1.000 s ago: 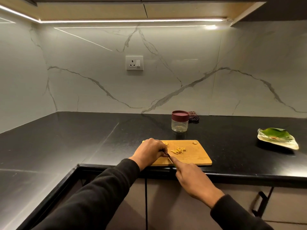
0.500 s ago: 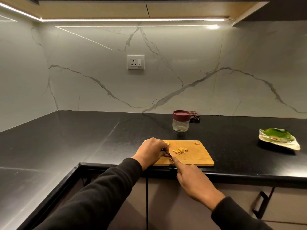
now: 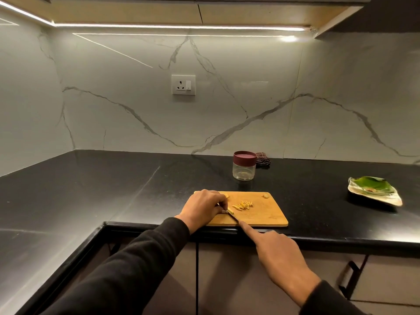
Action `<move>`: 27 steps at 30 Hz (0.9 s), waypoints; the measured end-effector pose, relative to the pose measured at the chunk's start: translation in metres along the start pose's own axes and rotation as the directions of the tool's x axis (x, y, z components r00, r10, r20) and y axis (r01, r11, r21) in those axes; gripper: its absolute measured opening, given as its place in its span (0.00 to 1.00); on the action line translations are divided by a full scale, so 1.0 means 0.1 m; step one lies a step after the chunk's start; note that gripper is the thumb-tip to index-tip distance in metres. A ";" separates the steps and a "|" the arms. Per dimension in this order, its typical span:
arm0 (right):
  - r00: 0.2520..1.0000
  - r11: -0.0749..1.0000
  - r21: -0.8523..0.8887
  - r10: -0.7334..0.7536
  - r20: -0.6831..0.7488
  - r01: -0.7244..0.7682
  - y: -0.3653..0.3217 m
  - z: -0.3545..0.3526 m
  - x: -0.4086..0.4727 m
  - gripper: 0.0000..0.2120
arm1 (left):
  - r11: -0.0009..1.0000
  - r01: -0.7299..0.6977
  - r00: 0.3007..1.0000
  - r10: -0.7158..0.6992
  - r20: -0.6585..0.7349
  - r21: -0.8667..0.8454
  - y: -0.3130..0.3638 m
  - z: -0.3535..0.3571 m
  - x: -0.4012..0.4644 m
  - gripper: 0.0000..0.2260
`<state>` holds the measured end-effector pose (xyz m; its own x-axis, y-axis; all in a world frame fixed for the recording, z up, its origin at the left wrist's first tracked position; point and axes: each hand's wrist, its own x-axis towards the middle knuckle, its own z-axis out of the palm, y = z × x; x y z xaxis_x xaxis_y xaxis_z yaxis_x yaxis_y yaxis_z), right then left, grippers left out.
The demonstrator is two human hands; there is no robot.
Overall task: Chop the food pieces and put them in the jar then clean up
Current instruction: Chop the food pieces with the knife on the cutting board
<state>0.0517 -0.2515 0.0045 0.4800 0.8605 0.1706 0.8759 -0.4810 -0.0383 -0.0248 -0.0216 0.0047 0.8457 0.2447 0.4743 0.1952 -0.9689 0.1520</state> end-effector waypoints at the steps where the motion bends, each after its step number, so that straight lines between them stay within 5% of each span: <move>1: 1.000 1.000 -0.022 -0.006 0.007 0.006 0.01 -0.01 0.00 0.36 | 1.000 -0.001 1.000 0.001 0.002 -0.004 0.00 0.00 0.00 0.04; 13: 0.999 0.999 -0.031 0.019 0.044 -0.018 -0.01 0.00 -0.01 0.36 | 0.992 -0.102 0.975 0.086 0.204 0.068 0.04 -0.03 0.16 0.15; 22: 1.000 0.985 0.172 0.025 -0.007 -0.024 0.02 0.06 -0.01 0.30 | 0.999 -0.036 0.999 0.036 -0.028 -0.002 -0.02 0.04 -0.02 0.03; 27: 0.999 0.958 0.286 0.022 -0.032 -0.012 0.00 0.11 0.03 0.27 | 0.998 -0.055 0.995 0.053 -0.088 -0.018 -0.03 0.10 -0.08 0.05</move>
<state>0.0542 -0.2471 -0.0057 0.4971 0.8441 0.2011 0.8477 -0.4230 -0.3201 -0.0276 -0.0208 -0.0082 0.8080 0.1951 0.5560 0.1392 -0.9801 0.1417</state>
